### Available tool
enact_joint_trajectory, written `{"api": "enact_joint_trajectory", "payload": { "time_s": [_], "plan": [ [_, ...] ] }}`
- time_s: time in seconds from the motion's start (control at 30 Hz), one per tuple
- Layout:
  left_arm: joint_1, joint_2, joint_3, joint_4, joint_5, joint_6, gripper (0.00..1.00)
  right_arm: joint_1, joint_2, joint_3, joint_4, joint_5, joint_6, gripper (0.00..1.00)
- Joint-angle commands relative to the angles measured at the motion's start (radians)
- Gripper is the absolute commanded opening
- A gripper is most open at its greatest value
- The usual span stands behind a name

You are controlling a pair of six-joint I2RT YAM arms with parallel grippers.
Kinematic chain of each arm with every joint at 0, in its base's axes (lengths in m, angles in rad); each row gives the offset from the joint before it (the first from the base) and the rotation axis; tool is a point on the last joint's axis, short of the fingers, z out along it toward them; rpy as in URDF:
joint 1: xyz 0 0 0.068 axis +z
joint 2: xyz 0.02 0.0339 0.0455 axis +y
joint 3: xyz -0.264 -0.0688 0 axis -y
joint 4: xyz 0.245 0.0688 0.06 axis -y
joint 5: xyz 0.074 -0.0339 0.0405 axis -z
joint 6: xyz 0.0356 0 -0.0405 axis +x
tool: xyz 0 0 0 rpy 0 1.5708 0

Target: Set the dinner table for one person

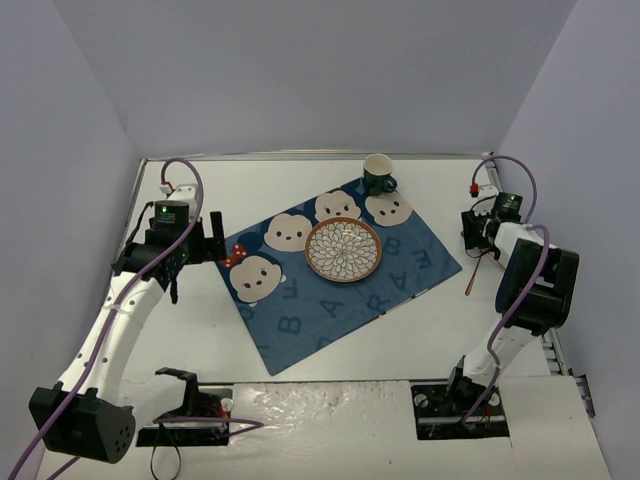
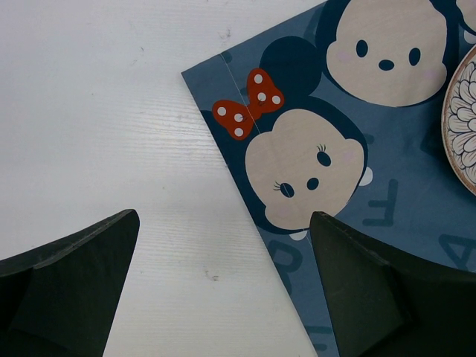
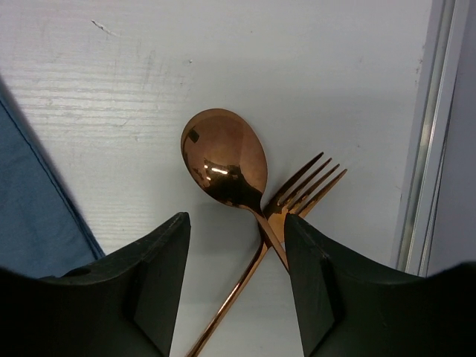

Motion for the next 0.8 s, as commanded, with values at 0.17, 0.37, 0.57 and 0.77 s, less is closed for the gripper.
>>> {"api": "enact_joint_trajectory", "payload": {
  "time_s": [0.17, 0.37, 0.57, 0.77],
  "plan": [
    [-0.002, 0.008, 0.017, 0.027, -0.008, 0.015, 0.97, -0.023, 0.060, 0.065, 0.006, -0.039, -0.030, 0.48],
    [-0.002, 0.015, 0.017, 0.027, -0.007, 0.015, 0.97, -0.023, 0.079, 0.084, 0.006, -0.040, -0.039, 0.44],
    [-0.001, 0.019, 0.019, 0.027, -0.003, 0.013, 0.97, -0.022, 0.083, 0.097, 0.007, -0.049, -0.038, 0.38],
    [-0.001, 0.021, 0.017, 0.027, -0.005, 0.014, 0.97, -0.019, 0.100, 0.100, 0.007, -0.058, -0.034, 0.23]
  ]
}}
